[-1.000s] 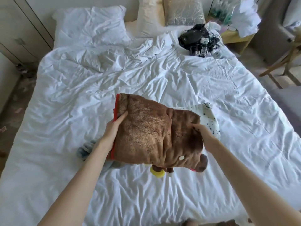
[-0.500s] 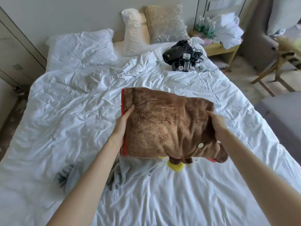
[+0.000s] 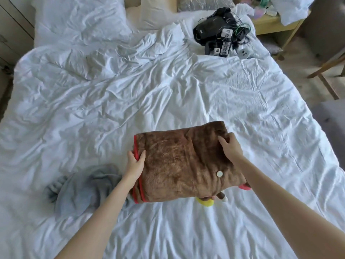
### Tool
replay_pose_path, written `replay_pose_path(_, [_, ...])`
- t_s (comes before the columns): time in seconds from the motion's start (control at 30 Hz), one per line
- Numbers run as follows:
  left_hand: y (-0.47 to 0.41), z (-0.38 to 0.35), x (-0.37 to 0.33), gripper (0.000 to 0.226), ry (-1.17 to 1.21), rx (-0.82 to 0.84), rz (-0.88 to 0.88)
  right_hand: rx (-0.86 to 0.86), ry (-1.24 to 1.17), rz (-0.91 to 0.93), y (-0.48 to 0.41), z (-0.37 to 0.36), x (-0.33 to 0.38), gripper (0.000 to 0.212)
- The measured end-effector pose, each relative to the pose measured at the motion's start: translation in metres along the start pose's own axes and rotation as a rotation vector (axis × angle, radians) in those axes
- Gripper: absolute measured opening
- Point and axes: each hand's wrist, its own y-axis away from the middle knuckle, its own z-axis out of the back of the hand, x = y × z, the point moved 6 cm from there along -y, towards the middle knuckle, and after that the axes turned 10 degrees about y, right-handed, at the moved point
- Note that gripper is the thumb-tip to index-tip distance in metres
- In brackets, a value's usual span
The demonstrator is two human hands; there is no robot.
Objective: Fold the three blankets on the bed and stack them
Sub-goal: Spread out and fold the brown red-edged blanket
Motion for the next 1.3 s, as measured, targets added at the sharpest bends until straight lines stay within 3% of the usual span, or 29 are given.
replay_pose_path(0.07, [0.000, -0.001, -0.015, 0.030, -0.035, -0.074, -0.150, -0.088, -0.075, 0.059, -0.002, 0.005, 0.009, 0.026])
replay_pose_path(0.17, [0.002, 0.005, -0.034, 0.024, -0.076, -0.195, -0.300, -0.201, -0.124, 0.080, 0.000, 0.011, 0.017, 0.025])
replay_pose_path(0.23, [-0.001, 0.005, -0.038, 0.025, -0.155, -0.195, -0.259, -0.216, -0.052, 0.025, 0.003, 0.011, 0.014, 0.023])
replay_pose_path(0.3, [-0.003, 0.008, -0.041, 0.038, -0.336, -0.251, -0.216, -0.303, 0.142, 0.050, 0.009, 0.015, 0.014, 0.035])
replay_pose_path(0.33, [-0.001, 0.008, -0.048, 0.044, -0.448, -0.314, -0.278, -0.385, 0.242, 0.120, 0.014, 0.017, 0.019, 0.039])
replay_pose_path(0.4, [0.014, -0.006, -0.069, 0.045, -0.625, -0.376, -0.580, -0.527, 0.350, 0.325, 0.029, 0.014, 0.036, 0.041])
replay_pose_path(0.47, [0.026, -0.039, -0.082, 0.045, -0.749, -0.271, -0.859, -0.504, 0.427, 0.530, 0.038, -0.003, 0.051, 0.041])
replay_pose_path(0.57, [0.021, -0.093, -0.080, 0.051, -0.928, -0.020, -0.994, -0.283, 0.623, 0.741, 0.037, -0.045, 0.060, 0.047])
replay_pose_path(0.67, [-0.004, -0.116, -0.063, 0.054, -1.059, 0.078, -0.935, -0.193, 0.760, 0.805, 0.020, -0.068, 0.052, 0.049])
replay_pose_path(0.87, [-0.041, -0.098, 0.004, 0.056, -1.180, 0.046, -0.884, -0.232, 0.850, 0.729, -0.016, -0.081, -0.001, 0.056])
replay_pose_path(1.03, [-0.052, -0.080, 0.030, 0.057, -1.188, 0.023, -0.849, -0.215, 0.744, 0.641, -0.028, -0.098, -0.028, 0.063])
replay_pose_path(1.17, [-0.057, -0.062, 0.042, 0.061, -1.059, -0.026, -0.661, -0.180, 0.623, 0.610, -0.033, -0.097, -0.034, 0.063])
replay_pose_path(1.3, [-0.062, -0.058, 0.030, 0.060, -0.933, 0.061, -0.573, -0.161, 0.503, 0.543, -0.034, -0.088, -0.023, 0.060])
